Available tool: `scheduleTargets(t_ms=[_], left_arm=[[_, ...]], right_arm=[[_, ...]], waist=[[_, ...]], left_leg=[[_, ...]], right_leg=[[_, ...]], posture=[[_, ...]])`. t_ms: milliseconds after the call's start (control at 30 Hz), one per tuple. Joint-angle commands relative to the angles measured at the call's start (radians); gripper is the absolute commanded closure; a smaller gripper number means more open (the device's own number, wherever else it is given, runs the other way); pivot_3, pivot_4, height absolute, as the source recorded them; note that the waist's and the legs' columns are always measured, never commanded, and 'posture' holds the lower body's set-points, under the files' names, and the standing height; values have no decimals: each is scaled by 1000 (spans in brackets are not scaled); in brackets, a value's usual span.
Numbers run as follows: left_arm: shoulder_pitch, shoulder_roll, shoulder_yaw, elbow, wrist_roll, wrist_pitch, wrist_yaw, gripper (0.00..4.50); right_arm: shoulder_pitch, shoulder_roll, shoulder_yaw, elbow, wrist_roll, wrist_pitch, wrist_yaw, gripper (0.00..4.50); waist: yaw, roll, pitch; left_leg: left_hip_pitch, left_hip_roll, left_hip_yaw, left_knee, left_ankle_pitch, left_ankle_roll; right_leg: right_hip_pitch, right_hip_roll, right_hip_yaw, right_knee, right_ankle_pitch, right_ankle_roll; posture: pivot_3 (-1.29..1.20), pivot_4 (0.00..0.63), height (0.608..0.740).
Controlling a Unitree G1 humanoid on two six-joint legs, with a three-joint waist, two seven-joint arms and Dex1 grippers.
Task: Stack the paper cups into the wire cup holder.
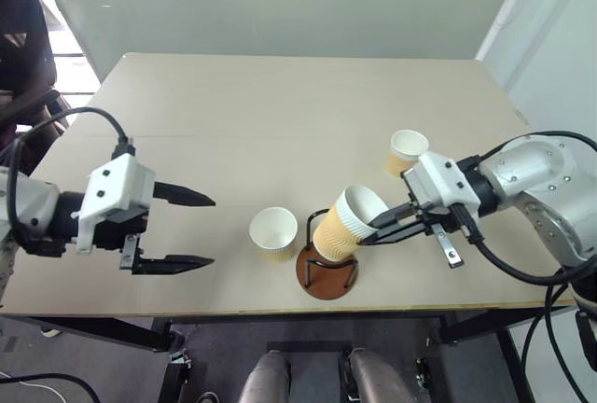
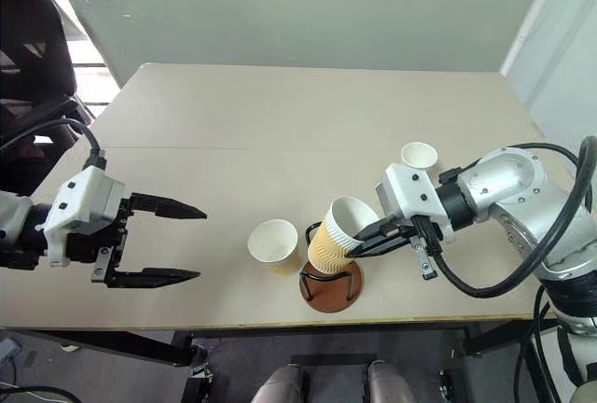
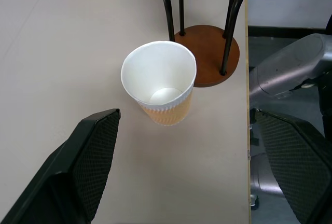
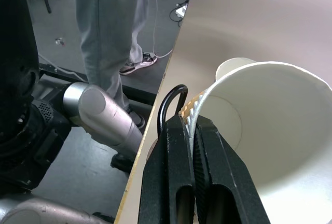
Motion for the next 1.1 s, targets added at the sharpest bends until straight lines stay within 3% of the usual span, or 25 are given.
scheduleTargets(t_ms=[33, 133, 233, 600, 800, 967, 1100], left_arm=[[-3, 13, 36, -16, -9, 1, 6, 0], [-3, 15, 37, -17, -9, 3, 6, 0], [-5, 15, 37, -16, -10, 4, 6, 0], [-8, 14, 38, -12, -9, 2, 9, 0], [-18, 16, 45, -6, -21, 2, 2, 0], [-101, -18, 113, -4, -196, 85, 21, 0], [-116, -38, 175, -14, -312, 164, 41, 0]], right_arm=[[5, 8, 12, -10, -38, -31, -10, 4471], [8, 18, 25, -8, -60, -30, -20, 4471], [9, 28, 35, -5, -77, -34, -23, 3915], [-12, 41, 31, 31, -112, -55, -20, 39], [-134, 8, -33, 250, -164, -172, 24, 39], [-294, -11, -16, 624, -330, -370, 15, 39], [-401, 38, 17, 941, -475, -516, -65, 39]], waist=[[0, 0, 0], [0, 0, 0], [0, 0, 0], [0, 0, 0], [0, 0, 0], [3, 0, 0], [3, 0, 0]], left_leg=[[0, 0, 0, 0, 0, 0], [0, 0, 0, 0, 0, 0], [0, 0, 0, 0, 0, 0], [0, 0, 0, 0, 0, 0], [0, 0, 0, 0, 0, 0], [-1, 0, -1, 0, 0, 0], [-1, 1, -1, -2, 0, 0]], right_leg=[[0, 0, 0, 0, 0, 0], [0, 0, 0, 0, 0, 0], [0, 0, 0, 0, 0, 0], [0, 0, 0, 0, 0, 0], [-1, 0, 0, 0, 1, -1], [-2, 0, 0, 1, 1, -2], [-3, 0, -1, 1, 3, -1]], posture=[[0, 150, 740], [0, 150, 740], [0, 150, 740], [0, 150, 740], [0, 150, 740], [0, 150, 740], [0, 150, 740]])
